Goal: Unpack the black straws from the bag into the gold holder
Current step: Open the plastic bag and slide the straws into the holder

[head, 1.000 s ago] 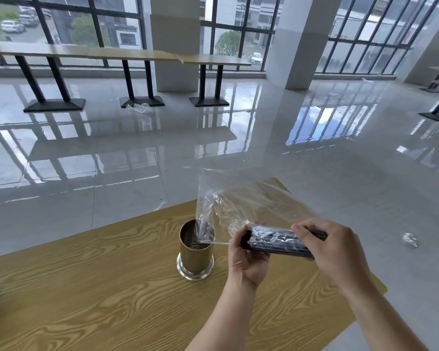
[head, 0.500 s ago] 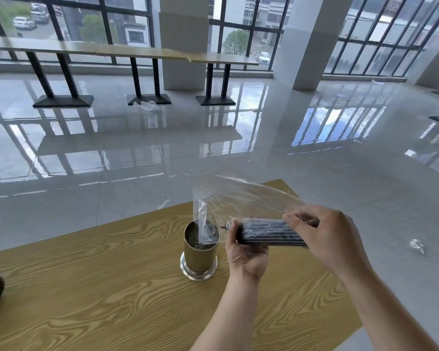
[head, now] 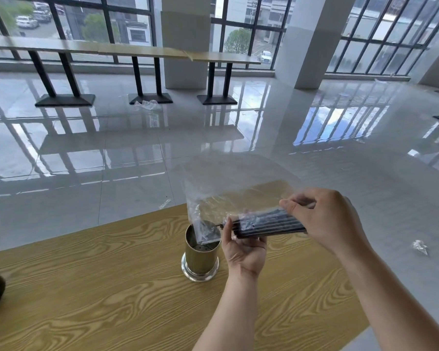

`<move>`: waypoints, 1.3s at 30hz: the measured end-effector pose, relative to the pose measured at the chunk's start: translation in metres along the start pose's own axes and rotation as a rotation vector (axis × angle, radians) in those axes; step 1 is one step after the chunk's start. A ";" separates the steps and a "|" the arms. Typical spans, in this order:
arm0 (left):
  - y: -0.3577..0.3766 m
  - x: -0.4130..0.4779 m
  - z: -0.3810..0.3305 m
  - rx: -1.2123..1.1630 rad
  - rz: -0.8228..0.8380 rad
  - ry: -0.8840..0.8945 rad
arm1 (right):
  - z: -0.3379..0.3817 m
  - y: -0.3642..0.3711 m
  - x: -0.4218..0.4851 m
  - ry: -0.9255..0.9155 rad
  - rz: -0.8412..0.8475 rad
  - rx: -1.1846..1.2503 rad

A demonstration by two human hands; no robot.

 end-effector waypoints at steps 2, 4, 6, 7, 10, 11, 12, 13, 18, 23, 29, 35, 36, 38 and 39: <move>0.000 0.001 -0.005 -0.031 -0.019 0.002 | 0.008 0.004 0.005 -0.008 0.035 -0.022; -0.002 0.002 -0.008 -0.053 -0.030 0.009 | 0.015 0.005 0.007 -0.019 0.046 -0.032; -0.003 0.004 -0.008 -0.066 -0.027 0.011 | 0.016 0.003 0.008 -0.014 0.035 -0.030; -0.004 0.005 -0.008 -0.074 -0.031 0.009 | 0.016 0.002 0.008 -0.013 0.031 -0.041; -0.007 0.008 -0.007 -0.133 -0.061 -0.005 | 0.017 0.001 0.009 -0.020 0.034 -0.069; -0.008 0.008 -0.006 -0.146 -0.077 -0.006 | 0.016 0.000 0.010 -0.019 0.033 -0.068; -0.009 0.010 -0.006 -0.148 -0.099 -0.005 | 0.016 0.000 0.010 -0.020 0.034 -0.069; -0.011 0.010 -0.006 -0.147 -0.124 0.000 | 0.016 -0.001 0.011 -0.021 0.037 -0.074; -0.015 0.012 -0.006 -0.134 -0.231 0.029 | 0.021 0.004 0.015 -0.031 0.085 -0.051; -0.006 0.011 -0.013 -0.157 -0.230 0.040 | 0.025 0.003 0.023 -0.041 0.084 -0.003; -0.003 0.011 -0.015 -0.180 -0.156 0.021 | 0.028 0.007 0.028 -0.030 0.118 0.005; -0.007 0.011 -0.013 -0.202 -0.099 0.027 | 0.031 0.011 0.030 -0.015 0.145 0.001; -0.006 0.010 -0.014 -0.203 -0.090 0.021 | 0.031 0.011 0.030 -0.015 0.139 0.001; -0.005 0.009 -0.014 -0.202 -0.088 0.013 | 0.032 0.013 0.032 -0.010 0.139 -0.002; -0.005 0.009 -0.015 -0.198 -0.090 0.016 | 0.032 0.013 0.032 -0.009 0.140 -0.006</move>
Point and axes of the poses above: each hand's wrist, its own x-axis towards the middle knuckle, its own y-axis out of the palm, z = x × y, the point moved 7 cm from there along x, towards the middle knuckle, and after that the axes turned 4 degrees about -z, right-handed, at the moved point
